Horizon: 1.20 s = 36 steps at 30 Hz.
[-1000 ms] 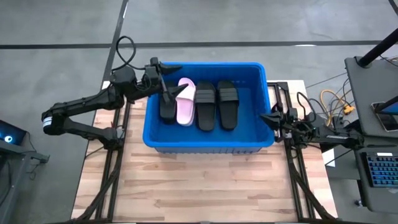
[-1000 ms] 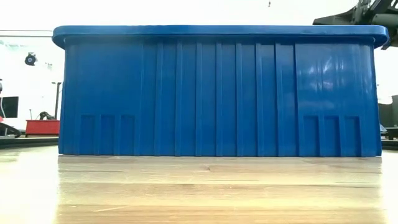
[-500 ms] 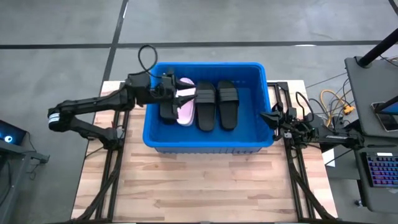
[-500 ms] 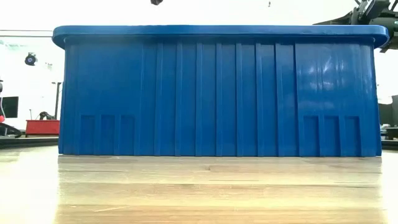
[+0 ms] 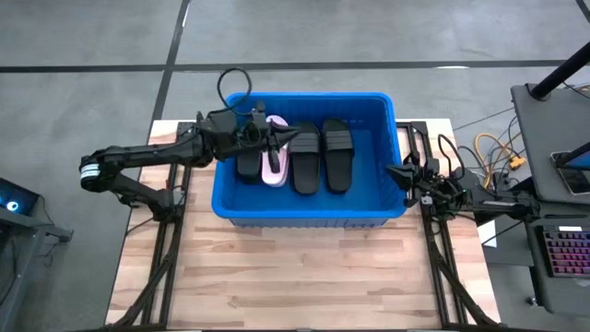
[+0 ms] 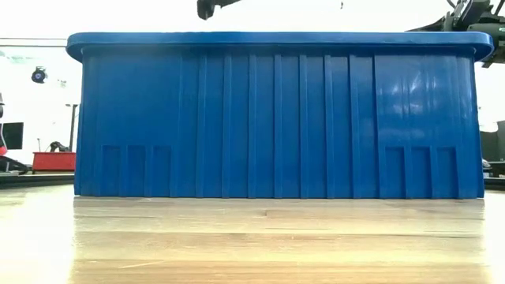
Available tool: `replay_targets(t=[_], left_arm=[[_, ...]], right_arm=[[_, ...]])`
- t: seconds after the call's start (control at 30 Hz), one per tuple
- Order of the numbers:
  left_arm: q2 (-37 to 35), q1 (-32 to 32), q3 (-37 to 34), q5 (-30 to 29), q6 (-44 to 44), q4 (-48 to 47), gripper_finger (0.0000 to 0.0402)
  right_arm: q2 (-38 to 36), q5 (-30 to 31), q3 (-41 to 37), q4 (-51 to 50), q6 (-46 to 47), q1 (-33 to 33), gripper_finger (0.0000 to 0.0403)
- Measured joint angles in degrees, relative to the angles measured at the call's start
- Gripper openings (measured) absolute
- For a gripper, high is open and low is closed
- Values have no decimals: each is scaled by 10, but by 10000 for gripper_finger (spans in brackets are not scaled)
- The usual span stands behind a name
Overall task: Pick and place slides into bin
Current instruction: Return to Home Position
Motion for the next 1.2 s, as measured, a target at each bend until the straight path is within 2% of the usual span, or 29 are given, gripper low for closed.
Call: replay_targets(t=[0.17, 0.23, 0.43, 0.53, 0.63, 0.77, 0.97, 1.07, 1.2], left_arm=[[-1, -29, -9, 1, 37, 28, 0], [-3, -41, -34, 1, 41, 69, 0], [-9, -61, -201, 3, 5, 330, 0], [-43, -62, -286, 0, -6, 378, 0], [-103, -69, -345, -10, -6, 366, 0], [-196, -94, -386, -28, -6, 304, 0], [-318, -142, -392, -171, 13, 57, 0], [-356, -144, -397, -166, 7, 4, 0], [-391, -144, -417, -79, -6, 43, 0]], right_arm=[[1, 0, 0, 0, 9, 0, 8], [1, 1, 0, 0, 13, 0, 8], [1, 0, 0, -1, 10, 0, 8], [1, 0, 0, -1, 10, 0, 8], [1, 0, 0, -3, 5, 0, 8], [5, 0, -1, -4, -15, 0, 8], [12, 39, -1, -4, -32, 0, 8], [12, 43, -1, -4, -64, 0, 8], [12, 43, -1, -3, -97, 0, 8]])
